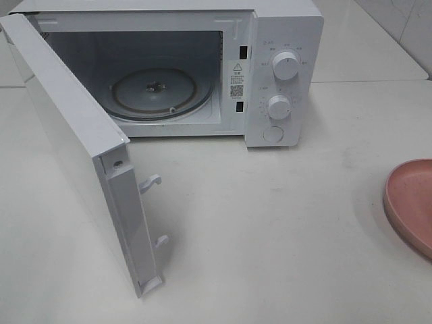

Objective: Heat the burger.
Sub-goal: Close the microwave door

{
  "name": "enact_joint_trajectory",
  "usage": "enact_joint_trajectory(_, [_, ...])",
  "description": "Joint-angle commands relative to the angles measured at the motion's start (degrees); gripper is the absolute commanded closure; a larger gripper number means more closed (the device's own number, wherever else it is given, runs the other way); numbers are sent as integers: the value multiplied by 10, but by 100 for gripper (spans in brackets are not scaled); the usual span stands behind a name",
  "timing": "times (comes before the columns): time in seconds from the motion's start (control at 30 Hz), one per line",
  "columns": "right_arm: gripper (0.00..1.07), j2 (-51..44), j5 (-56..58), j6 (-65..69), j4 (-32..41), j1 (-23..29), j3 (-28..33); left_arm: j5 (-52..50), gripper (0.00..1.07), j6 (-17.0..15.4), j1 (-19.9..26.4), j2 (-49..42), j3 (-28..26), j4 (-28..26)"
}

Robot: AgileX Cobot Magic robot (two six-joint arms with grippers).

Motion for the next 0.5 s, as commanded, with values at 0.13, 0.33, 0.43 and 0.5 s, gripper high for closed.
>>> enact_joint_trajectory(0.13, [32,-18,-7,-3,-1,-2,2,-70,35,-1,2,97,-3,-3])
enact_joint_trajectory(0.33, [32,-18,-7,-3,-1,-2,2,-114,72,-3,2,174,-3,-3])
enact_joint_trajectory(0.43, [32,-18,-7,-3,-1,-2,2,-148,101,-3,-2,219,-3,-2])
enact_joint_trajectory(0.5, [32,-18,-7,-3,-1,-2,2,-191,107,6,-3,254,-3,-5])
